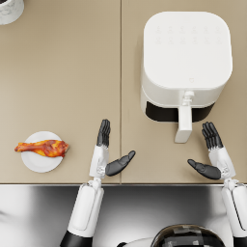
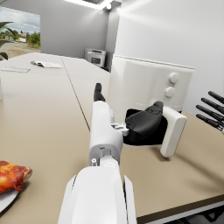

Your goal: Pick up the drumstick and place it into the air fryer

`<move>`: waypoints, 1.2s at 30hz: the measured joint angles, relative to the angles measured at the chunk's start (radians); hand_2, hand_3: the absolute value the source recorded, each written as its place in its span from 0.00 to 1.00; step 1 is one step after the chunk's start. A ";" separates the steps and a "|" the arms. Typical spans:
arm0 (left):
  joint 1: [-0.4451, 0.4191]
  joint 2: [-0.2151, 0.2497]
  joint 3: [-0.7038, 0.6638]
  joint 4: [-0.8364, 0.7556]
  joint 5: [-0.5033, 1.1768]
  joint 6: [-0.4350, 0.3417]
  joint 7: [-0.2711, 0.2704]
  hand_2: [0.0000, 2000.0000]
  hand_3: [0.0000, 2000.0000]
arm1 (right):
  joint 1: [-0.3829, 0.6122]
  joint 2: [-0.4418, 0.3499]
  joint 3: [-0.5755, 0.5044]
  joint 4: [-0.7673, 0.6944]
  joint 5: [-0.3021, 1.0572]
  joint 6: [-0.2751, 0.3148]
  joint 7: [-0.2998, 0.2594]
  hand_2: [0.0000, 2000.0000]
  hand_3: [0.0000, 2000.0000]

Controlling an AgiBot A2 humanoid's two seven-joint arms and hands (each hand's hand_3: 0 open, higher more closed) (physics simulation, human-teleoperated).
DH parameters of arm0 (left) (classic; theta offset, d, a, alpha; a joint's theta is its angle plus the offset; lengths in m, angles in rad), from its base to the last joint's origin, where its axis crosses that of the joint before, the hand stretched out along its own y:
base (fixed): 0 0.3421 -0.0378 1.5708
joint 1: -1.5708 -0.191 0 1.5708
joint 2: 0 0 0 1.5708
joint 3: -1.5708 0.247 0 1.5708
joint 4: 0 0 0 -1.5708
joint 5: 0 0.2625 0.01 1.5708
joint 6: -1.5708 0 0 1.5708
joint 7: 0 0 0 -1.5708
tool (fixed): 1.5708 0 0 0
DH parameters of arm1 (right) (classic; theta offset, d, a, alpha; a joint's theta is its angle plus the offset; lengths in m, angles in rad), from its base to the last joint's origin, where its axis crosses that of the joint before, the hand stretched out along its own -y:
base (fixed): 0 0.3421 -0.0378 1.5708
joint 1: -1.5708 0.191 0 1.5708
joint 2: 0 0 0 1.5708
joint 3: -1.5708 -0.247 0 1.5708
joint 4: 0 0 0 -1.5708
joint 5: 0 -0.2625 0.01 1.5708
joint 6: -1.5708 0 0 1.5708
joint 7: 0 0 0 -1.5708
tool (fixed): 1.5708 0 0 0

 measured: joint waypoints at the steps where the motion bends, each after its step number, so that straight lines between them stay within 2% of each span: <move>1: 0.000 0.000 0.000 0.000 0.000 0.000 0.000 0.00 0.00 | 0.000 0.000 0.000 0.000 0.000 0.000 0.000 0.00 0.00; 23: 0.000 0.000 0.000 0.000 0.000 0.000 0.000 0.00 0.00 | 0.000 0.000 0.000 0.000 0.000 0.000 0.000 0.00 0.00; 26: -0.009 0.005 0.007 0.002 0.000 -0.064 -0.064 0.00 0.00 | -0.003 -0.008 0.021 -0.006 0.000 -0.063 0.064 0.00 0.00; 29: -0.023 0.009 -0.045 -0.019 0.000 -0.087 -0.087 0.00 0.00 | -0.009 -0.015 0.015 0.013 0.000 -0.086 0.087 0.00 0.00; 30: -0.027 0.010 -0.070 -0.025 0.000 -0.091 -0.091 0.00 0.00 | -0.010 -0.018 0.009 0.019 0.044 -0.090 0.091 0.00 0.00; 36: -0.036 0.022 -0.214 -0.038 0.266 -0.100 -0.099 0.00 0.00 | 0.007 -0.045 0.014 0.015 0.277 -0.098 0.100 0.00 0.00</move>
